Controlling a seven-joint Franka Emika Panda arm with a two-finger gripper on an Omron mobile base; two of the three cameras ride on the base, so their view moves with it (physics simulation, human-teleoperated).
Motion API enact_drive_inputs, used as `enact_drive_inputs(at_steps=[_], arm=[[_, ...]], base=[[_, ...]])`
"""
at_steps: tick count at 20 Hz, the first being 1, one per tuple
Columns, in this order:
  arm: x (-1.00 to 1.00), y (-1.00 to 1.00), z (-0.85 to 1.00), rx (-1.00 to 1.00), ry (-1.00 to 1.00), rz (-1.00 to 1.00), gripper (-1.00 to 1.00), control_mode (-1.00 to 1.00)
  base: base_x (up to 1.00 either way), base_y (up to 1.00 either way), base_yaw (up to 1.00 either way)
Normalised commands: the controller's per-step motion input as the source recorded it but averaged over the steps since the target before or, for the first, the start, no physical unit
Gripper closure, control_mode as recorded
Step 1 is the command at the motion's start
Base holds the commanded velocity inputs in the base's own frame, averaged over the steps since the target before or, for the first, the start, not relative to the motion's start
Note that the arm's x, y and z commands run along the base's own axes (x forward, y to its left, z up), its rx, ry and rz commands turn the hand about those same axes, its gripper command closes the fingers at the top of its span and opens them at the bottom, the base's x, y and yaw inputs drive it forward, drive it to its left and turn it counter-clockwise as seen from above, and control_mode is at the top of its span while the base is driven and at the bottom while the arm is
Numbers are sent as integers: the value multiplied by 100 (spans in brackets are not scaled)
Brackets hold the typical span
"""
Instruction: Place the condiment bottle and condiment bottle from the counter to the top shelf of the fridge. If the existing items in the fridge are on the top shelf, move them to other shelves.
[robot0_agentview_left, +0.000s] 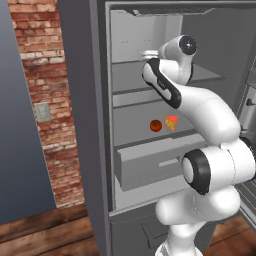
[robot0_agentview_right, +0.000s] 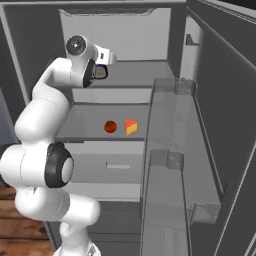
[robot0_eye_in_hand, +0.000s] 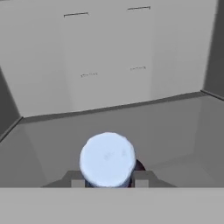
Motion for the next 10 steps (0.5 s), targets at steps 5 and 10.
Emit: enact_drive_inputs(at_steps=[5,10], arm=[[10,1,-13,-7,0,0,-100,-100],[9,0,0,0,0,0,-100,-100]], base=[[0,0,0],[0,0,0]])
